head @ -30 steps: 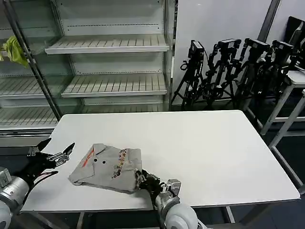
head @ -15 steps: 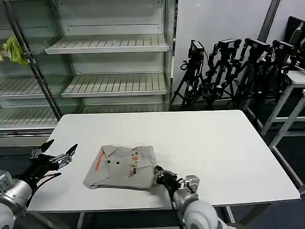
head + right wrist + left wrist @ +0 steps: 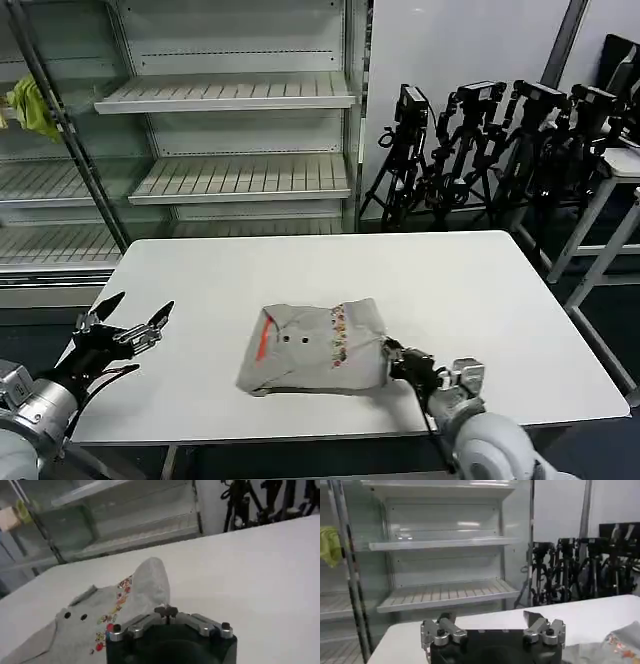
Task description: Fold and organize the clothes.
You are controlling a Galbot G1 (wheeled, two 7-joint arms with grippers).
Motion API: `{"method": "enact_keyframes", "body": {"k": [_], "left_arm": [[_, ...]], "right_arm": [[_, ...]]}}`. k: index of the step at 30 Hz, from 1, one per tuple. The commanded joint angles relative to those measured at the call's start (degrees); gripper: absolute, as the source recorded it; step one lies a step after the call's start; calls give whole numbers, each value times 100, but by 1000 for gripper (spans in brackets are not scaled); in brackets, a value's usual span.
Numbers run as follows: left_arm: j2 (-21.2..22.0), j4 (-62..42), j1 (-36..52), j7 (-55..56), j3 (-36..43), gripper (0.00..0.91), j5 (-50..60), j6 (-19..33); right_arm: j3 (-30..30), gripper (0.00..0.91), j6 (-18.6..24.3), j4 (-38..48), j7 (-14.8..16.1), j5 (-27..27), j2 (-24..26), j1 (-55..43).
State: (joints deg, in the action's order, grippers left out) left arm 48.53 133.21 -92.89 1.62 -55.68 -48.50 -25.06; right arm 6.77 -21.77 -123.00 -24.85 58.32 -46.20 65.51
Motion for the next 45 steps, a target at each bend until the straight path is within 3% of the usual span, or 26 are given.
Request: {"method": "enact_keyframes", "body": {"k": [1, 3, 4, 5, 7, 13, 18, 22, 24, 31, 39, 45], "left_arm": [[118, 107, -5, -2, 33, 907, -1, -21], [138, 116, -11, -5, 32, 907, -3, -22], [166, 126, -11, -9, 33, 907, -6, -22], [179, 130, -10, -11, 35, 907, -5, -23], [227, 152, 3, -30, 63, 907, -1, -21], [364, 167, 113, -70, 227, 907, 46, -14], [450, 301, 207, -98, 224, 907, -34, -23], [556, 500, 327, -132, 195, 907, -371, -31], [600, 547, 391, -246, 259, 907, -356, 81], [843, 357, 735, -404, 497, 907, -70, 635], [1118, -56, 876, -862, 527, 907, 1404, 1273], [1549, -110, 1085, -1259, 609, 907, 1491, 1277]], "right_arm": [[939, 0, -229, -76, 100, -46, 911, 233], [981, 0, -195, 47, 194, -307, 897, 199], [1030, 595, -182, 127, 249, -471, 864, 189], [1048, 907, -130, 171, 311, -635, 843, 189], [1149, 907, -56, 246, 500, -977, 733, 216], [1305, 907, 85, 282, 665, -1901, 355, 409], [1503, 907, 219, 102, 628, -2393, 127, 612], [2147, 907, 443, -266, 654, -3205, -94, 888], [2535, 907, 457, -425, 905, -3634, -182, 1075], [3463, 907, 847, -577, 1246, -3959, -479, 1428], [4703, 907, 1170, -1182, 1585, -4450, -945, 2083], [5431, 907, 1355, -1290, 1948, -4454, -1189, 2310]]}}
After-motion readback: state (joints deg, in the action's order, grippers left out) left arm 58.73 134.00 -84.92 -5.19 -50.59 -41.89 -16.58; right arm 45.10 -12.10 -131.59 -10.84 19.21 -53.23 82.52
